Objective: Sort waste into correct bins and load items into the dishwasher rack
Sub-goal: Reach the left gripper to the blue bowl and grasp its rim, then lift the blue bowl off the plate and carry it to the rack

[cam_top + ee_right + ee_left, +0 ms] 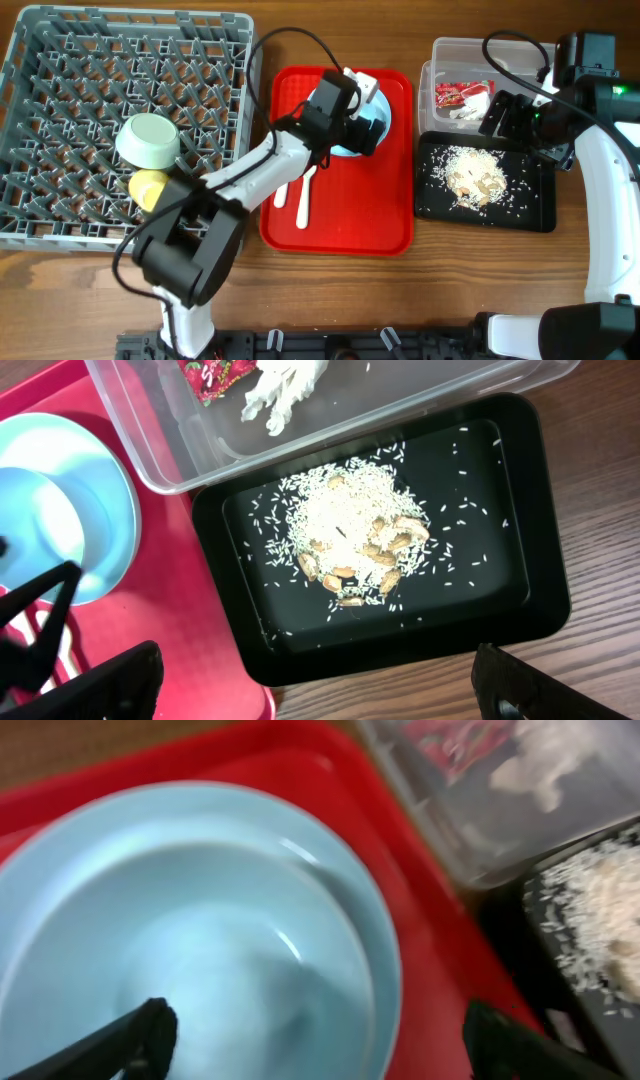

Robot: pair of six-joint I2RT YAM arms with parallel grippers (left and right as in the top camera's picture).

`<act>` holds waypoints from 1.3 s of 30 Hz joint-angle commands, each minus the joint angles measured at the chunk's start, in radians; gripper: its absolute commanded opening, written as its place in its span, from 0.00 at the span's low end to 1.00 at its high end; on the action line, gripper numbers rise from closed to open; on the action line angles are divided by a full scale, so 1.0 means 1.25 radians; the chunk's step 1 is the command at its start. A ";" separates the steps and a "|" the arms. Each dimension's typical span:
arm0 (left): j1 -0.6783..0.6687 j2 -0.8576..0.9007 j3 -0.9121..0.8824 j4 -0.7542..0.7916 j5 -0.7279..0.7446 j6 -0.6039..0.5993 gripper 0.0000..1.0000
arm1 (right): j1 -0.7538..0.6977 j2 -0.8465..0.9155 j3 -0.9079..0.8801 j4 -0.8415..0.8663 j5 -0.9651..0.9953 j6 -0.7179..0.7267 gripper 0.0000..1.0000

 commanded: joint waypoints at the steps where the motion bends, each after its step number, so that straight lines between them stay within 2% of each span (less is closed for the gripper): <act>1: 0.001 0.033 -0.001 -0.004 -0.018 0.016 0.80 | -0.002 -0.018 0.004 -0.004 0.011 -0.016 1.00; 3: 0.001 0.036 -0.001 -0.011 -0.018 0.016 0.67 | -0.002 -0.018 0.004 -0.005 0.011 -0.016 1.00; 5: 0.001 0.036 -0.001 -0.036 -0.018 0.015 0.62 | -0.002 -0.018 0.004 -0.007 0.011 -0.016 1.00; 9: 0.001 0.053 -0.002 -0.082 -0.036 0.016 0.61 | -0.002 -0.018 0.004 -0.008 0.011 -0.016 1.00; 15: 0.001 0.054 -0.002 -0.090 -0.057 0.016 0.49 | -0.002 -0.018 0.004 -0.010 0.011 -0.017 1.00; 17: 0.001 0.053 -0.001 -0.084 -0.057 0.015 0.42 | -0.002 -0.018 0.004 -0.011 0.011 -0.018 1.00; 19: 0.001 0.049 0.000 -0.081 -0.057 0.015 0.24 | -0.002 -0.018 0.004 -0.013 0.012 -0.018 1.00; 20: 0.001 0.046 0.000 -0.081 -0.057 0.015 0.20 | -0.002 -0.018 0.004 -0.013 0.012 -0.018 1.00; 26: 0.002 0.021 0.000 -0.070 -0.057 0.015 0.04 | -0.002 -0.018 0.004 -0.013 0.011 -0.017 1.00; 33: 0.002 -0.026 0.000 -0.070 -0.057 0.013 0.04 | -0.002 -0.018 0.004 -0.014 0.011 -0.018 1.00; 39: 0.022 -0.138 0.000 -0.106 -0.056 0.009 0.04 | -0.002 -0.018 0.004 -0.014 0.012 -0.018 1.00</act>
